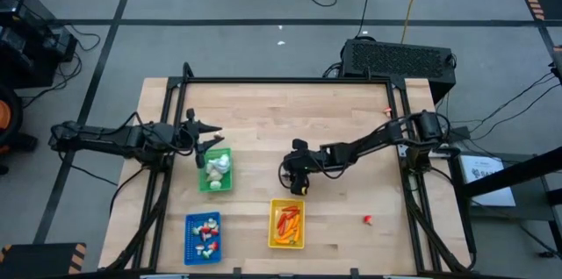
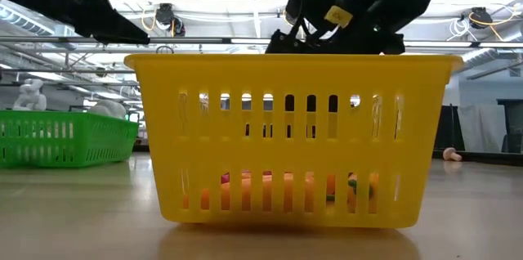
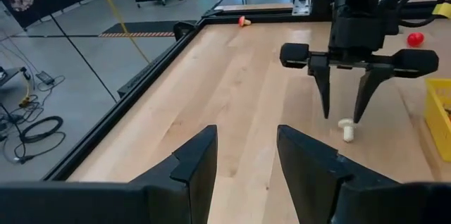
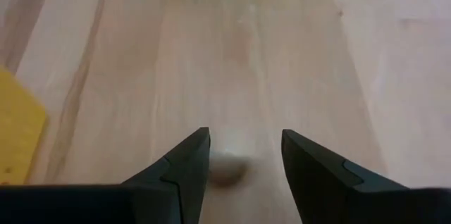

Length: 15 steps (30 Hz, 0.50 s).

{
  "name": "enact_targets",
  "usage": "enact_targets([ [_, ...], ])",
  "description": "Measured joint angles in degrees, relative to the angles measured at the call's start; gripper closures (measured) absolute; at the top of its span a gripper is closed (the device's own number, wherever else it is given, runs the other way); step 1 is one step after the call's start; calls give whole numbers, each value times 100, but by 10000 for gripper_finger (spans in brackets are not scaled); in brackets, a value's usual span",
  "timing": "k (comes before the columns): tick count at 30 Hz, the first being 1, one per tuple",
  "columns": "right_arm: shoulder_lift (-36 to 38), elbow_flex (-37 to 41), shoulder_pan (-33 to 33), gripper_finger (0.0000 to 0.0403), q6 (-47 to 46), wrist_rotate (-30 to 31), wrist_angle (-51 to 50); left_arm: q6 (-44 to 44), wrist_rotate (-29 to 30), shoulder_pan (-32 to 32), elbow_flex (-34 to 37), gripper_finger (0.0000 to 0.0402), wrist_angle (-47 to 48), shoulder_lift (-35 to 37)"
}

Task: Sort produce into baskets
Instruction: Put the brown mushroom into the blue basket

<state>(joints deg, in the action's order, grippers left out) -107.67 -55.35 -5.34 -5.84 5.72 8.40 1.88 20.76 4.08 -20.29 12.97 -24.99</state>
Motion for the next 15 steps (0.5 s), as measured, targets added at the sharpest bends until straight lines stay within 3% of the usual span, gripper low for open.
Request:
enact_targets([
  [15, -14, 2, -99, 234, -99, 17, 33, -3, -165, 0, 0, 245, -2, 0],
])
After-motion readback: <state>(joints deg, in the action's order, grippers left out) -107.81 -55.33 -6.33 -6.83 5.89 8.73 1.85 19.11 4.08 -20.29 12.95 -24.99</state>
